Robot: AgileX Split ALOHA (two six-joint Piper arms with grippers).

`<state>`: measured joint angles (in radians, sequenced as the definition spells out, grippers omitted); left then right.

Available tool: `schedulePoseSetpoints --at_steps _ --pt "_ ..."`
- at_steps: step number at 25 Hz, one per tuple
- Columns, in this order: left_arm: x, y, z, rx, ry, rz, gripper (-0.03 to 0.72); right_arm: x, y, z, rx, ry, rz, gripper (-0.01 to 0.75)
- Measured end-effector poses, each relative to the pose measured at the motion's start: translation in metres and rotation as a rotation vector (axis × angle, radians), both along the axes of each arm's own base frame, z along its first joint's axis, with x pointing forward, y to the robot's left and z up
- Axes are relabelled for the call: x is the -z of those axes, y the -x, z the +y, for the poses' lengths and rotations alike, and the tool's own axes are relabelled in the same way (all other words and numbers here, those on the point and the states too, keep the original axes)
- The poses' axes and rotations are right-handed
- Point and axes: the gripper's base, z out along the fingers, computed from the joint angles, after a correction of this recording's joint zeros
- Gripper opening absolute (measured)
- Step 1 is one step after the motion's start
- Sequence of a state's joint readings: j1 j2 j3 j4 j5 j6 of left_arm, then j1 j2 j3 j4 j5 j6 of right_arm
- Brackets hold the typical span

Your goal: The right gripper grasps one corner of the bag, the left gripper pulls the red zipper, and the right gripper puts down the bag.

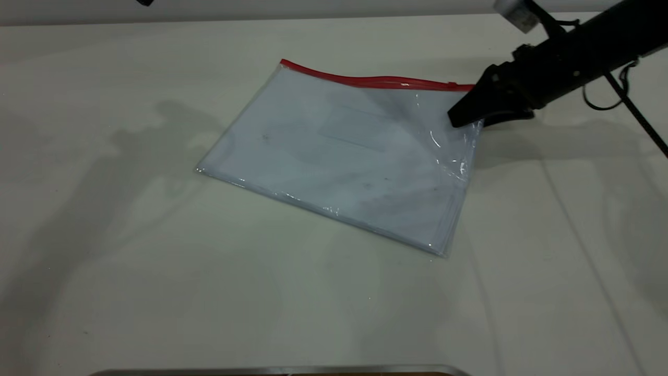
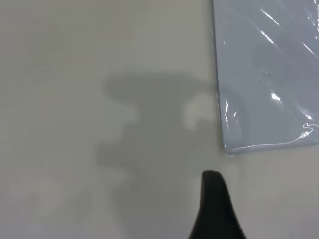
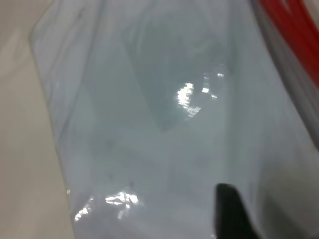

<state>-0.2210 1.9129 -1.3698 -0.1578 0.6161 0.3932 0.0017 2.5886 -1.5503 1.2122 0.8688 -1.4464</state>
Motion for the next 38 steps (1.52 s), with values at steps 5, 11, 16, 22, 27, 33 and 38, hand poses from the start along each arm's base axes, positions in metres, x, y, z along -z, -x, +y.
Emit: schedulePoseSetpoints --at_steps 5,11,16,22,27,33,38 --pt "0.000 0.000 -0.001 0.142 -0.049 -0.027 0.586 -0.004 0.001 0.011 -0.092 -0.024 -0.054 0.041" --pt "-0.001 0.006 -0.022 0.409 -0.082 -0.075 0.586 -0.024 -0.003 0.028 -0.293 -0.105 -0.132 0.033" --pt "0.007 0.010 -0.047 0.577 -0.041 -0.103 0.586 -0.035 0.000 0.068 -0.511 -0.076 -0.165 0.033" --pt "0.040 0.009 -0.068 0.697 0.018 -0.086 0.586 -0.047 0.002 0.110 -0.678 0.002 -0.216 0.033" --pt "0.064 0.007 -0.082 0.751 0.101 -0.089 0.586 -0.055 -0.003 0.132 -0.711 0.048 -0.291 0.033" --pt "0.082 0.003 -0.093 0.768 0.209 -0.144 0.586 -0.058 -0.004 0.141 -0.720 0.061 -0.320 0.033" --pt "0.094 -0.001 -0.099 0.779 0.265 -0.191 0.586 -0.056 -0.004 0.141 -0.720 0.061 -0.317 0.033"
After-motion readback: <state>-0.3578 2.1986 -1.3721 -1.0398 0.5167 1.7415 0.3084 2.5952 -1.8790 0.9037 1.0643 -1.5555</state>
